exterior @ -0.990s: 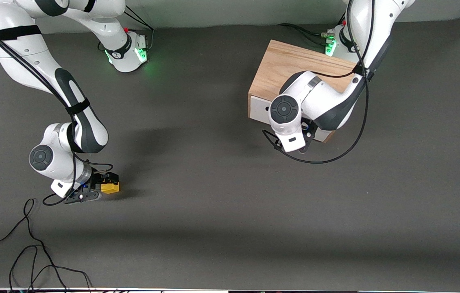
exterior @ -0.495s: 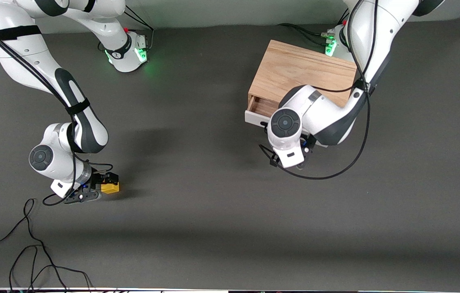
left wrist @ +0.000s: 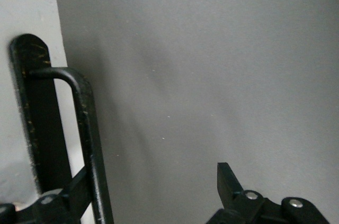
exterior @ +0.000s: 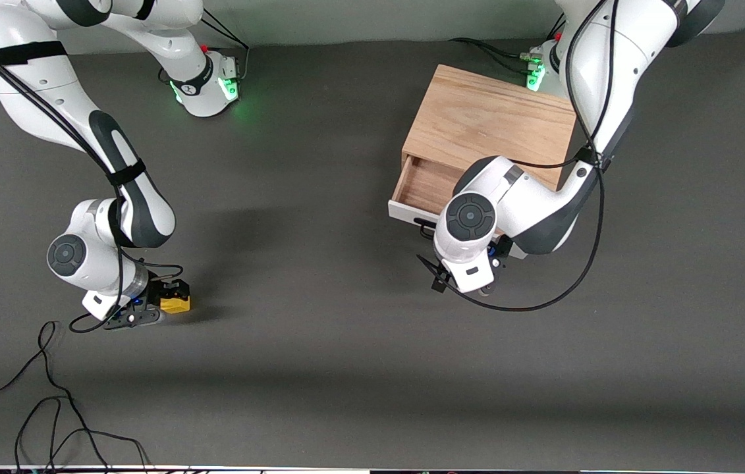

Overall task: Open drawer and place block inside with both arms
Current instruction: 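Pull the drawer open with the left gripper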

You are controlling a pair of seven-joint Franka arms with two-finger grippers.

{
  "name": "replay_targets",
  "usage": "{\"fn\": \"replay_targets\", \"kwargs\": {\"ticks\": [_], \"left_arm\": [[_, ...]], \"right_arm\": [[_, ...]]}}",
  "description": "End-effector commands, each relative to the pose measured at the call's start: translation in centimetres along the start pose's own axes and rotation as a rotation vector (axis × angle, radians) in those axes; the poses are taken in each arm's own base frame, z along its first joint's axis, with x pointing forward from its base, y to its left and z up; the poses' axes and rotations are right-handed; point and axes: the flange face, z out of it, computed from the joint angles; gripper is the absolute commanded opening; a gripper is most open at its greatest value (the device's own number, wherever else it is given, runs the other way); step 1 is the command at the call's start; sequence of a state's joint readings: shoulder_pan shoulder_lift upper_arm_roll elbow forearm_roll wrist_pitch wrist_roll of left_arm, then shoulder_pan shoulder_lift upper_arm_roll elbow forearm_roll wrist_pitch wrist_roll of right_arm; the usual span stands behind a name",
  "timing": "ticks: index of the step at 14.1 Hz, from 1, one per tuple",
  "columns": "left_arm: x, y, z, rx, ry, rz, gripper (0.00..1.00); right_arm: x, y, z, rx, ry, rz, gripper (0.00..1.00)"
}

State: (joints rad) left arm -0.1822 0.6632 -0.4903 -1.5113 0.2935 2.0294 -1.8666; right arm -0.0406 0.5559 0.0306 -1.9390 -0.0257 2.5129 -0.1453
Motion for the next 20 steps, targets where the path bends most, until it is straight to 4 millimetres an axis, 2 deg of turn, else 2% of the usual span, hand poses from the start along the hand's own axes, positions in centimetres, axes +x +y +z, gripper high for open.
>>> {"fn": "replay_targets", "kwargs": {"ticks": [1,6,8,9,11,12,13,14,15,17,18,20], "left_arm": [[-0.4,1.6,-1.0,-0.091,-0.008,0.006,1.0],[-0.6,2.5,-1.9,-0.184,-0.013,0.01,1.0],[0.6,3.1,-2.1,-0.218,-0.005,-0.008,1.0],[0.8,3.3,-2.7,-0.231,-0.003,-0.009,1.0],[1.9,3.7,-5.0,-0.259,0.014,-0.013,1.0],[2.9,4.0,-7.0,-0.284,0.041,-0.012,1.0],[4.7,3.9,-8.1,-0.274,0.069,-0.01,1.0],[6.3,3.2,-10.2,-0.258,0.089,0.003,1.0],[7.3,2.3,-11.5,-0.219,0.106,0.039,1.0],[10.5,0.3,-14.0,-0.127,0.099,0.104,1.0],[12.2,-1.0,-15.4,-0.081,0.083,0.162,1.0],[16.2,-4.1,-18.2,0.006,0.01,0.286,1.0]], "right_arm": [[0.3,0.1,0.1,-0.008,0.01,-0.035,0.55],[0.3,0.1,0.0,-0.008,0.012,-0.035,0.41],[0.3,0.0,0.0,-0.008,0.01,-0.037,0.37],[0.3,0.1,0.0,-0.008,0.01,-0.035,0.34],[0.3,0.1,0.0,-0.008,0.009,-0.035,0.21],[0.3,0.1,0.0,-0.007,0.006,-0.034,0.14],[0.3,0.0,-0.1,-0.007,0.004,-0.035,0.09],[0.3,0.0,-0.2,-0.008,0.005,-0.035,0.08],[0.4,0.0,-0.4,-0.008,0.008,-0.034,0.07],[0.7,-0.2,-1.4,-0.01,0.024,-0.024,0.06],[1.1,-1.4,-2.4,-0.009,0.024,-0.041,0.06],[2.2,-2.2,-4.9,0.001,-0.002,-0.03,0.06]]}}
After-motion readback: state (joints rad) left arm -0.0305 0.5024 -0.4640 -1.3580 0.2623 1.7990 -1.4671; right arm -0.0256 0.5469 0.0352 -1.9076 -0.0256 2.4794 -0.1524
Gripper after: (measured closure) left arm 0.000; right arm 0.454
